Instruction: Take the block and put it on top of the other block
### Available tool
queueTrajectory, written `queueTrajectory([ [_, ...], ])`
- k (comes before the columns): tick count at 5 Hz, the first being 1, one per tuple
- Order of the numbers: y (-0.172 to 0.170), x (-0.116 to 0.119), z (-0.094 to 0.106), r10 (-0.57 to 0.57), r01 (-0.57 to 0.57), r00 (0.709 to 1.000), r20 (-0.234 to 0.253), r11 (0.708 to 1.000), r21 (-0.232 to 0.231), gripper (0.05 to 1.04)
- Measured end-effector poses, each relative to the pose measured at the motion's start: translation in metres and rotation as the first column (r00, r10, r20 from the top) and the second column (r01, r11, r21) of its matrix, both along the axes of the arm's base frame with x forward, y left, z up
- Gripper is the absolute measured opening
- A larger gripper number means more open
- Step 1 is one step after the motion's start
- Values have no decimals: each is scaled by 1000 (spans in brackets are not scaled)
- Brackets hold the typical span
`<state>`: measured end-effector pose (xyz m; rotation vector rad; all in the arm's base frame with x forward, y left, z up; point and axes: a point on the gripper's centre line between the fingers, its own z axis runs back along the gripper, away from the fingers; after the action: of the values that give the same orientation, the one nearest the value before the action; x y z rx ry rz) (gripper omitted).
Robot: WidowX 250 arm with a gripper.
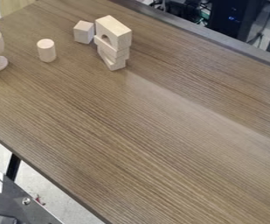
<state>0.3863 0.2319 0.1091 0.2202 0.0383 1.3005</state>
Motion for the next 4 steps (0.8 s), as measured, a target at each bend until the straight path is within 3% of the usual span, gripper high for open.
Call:
queueTrajectory([
  [1,4,7,-2,-27,28,999,39,999,-32,999],
  [2,6,2,-29,115,-108,990,78,989,-97,999],
  [3,-4,-4,-43,291,-269,946,144,951,-153,999],
  [4,-11,-8,-57,430,-396,892,140,892,-220,999],
])
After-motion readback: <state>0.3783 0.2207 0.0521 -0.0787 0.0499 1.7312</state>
